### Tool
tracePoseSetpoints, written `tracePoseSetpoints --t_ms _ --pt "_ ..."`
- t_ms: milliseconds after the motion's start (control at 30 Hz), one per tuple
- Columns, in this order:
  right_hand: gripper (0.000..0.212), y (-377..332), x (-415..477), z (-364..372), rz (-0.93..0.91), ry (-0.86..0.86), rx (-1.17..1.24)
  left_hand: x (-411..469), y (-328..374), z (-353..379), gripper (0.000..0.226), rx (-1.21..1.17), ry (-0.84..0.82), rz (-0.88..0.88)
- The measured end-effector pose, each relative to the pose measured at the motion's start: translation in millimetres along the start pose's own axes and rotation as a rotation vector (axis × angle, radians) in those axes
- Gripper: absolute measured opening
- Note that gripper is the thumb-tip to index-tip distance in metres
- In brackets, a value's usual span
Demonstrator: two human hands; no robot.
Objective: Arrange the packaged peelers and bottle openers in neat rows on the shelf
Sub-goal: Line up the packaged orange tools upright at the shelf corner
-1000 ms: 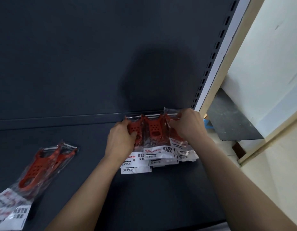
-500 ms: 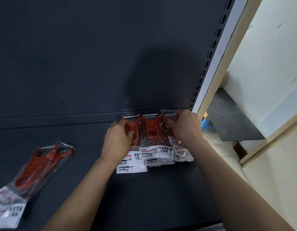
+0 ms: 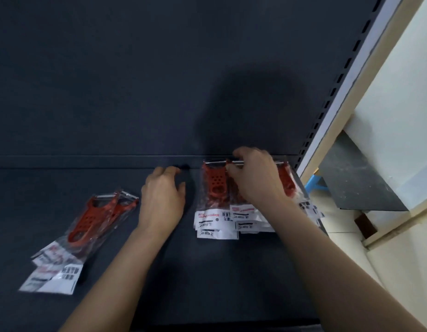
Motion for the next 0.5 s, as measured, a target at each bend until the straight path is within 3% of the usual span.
tracePoseSetpoints --t_ms 233,333,400,500 --pt "0.036 -89 -7 67 -0.187 -0.3 0.199 -6 -78 -50 0.031 0.211 0.041 -0.228" --pt "0.036 -114 -12 88 -0.209 -0.357 0.227 -10 -105 -63 0.044 0.284 -0.008 -0.351" --pt "0.033 -127 -14 97 -0.233 -0.389 0.213 -12 -120 -70 0.054 0.264 -0.053 -0.402" --pt "0.026 -141 -17 107 -0.245 -0.419 0.206 -14 -132 -78 0.045 0.129 -0.054 -0.397"
Point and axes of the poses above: each hand's wrist, its own x-axis towards the middle knuckle, its own z-axis out of the palm, y = z × x, the point moved 1 cm from there along x, towards the middle knuckle, and after that the axes turned 9 degrees about -z, right-handed, at the moved point
